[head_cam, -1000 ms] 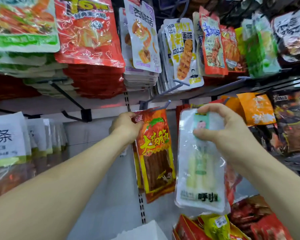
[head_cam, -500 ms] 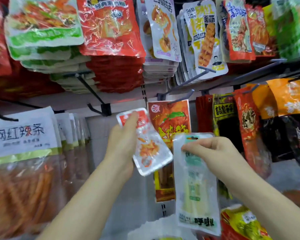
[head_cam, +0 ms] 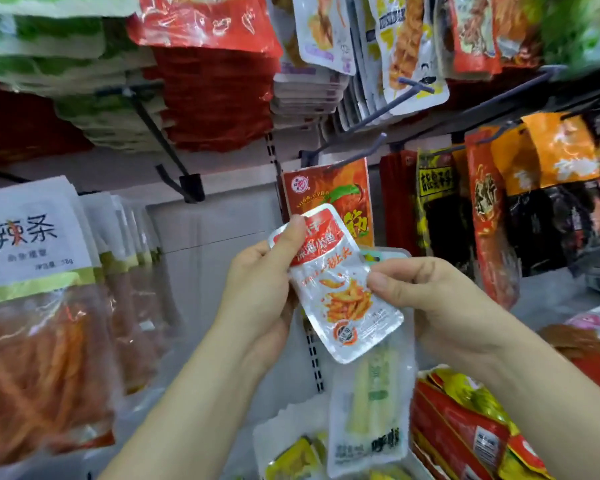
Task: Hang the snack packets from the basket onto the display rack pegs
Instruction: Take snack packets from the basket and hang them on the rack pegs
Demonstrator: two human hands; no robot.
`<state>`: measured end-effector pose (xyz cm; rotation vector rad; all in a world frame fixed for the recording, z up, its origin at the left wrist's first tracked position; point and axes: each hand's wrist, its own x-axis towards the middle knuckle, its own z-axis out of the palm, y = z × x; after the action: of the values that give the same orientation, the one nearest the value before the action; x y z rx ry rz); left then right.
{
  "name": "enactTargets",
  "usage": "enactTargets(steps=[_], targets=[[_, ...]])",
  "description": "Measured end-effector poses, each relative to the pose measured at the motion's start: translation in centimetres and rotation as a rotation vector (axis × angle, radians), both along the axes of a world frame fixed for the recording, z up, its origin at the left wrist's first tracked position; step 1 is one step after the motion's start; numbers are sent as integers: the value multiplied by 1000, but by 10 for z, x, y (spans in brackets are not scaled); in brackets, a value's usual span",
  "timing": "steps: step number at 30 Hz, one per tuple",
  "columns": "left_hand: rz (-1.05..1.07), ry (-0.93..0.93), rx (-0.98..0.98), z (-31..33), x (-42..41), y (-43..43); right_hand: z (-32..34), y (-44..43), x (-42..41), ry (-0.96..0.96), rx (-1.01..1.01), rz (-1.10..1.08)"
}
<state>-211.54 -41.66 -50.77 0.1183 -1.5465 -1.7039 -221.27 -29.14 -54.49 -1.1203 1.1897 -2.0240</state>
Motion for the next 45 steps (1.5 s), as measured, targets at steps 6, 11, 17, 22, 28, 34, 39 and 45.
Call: enactTargets(steps=[6,11,17,22,28,34,39,45], targets=[[-101,-146,141,14,3,13,28,26,-1,-28,83,-127],[-203,-240,259,57,22,62,91,66,17,-55,203,-417],[19,-383,238,161,48,112,202,107,58,29,433,-396],[158,-505,60,269,89,133,302,145,74,25,488,-428],[177,-518,-212,389,137,144,410,175,84,-130,412,-536],[244,-735,-929,439,173,170,475,180,97,-154,395,-658],[305,-1009,-939,448,171,214,511,166,158,-195,317,-402],[294,-705,-313,472,207,153,541,148,208,36,296,-243]])
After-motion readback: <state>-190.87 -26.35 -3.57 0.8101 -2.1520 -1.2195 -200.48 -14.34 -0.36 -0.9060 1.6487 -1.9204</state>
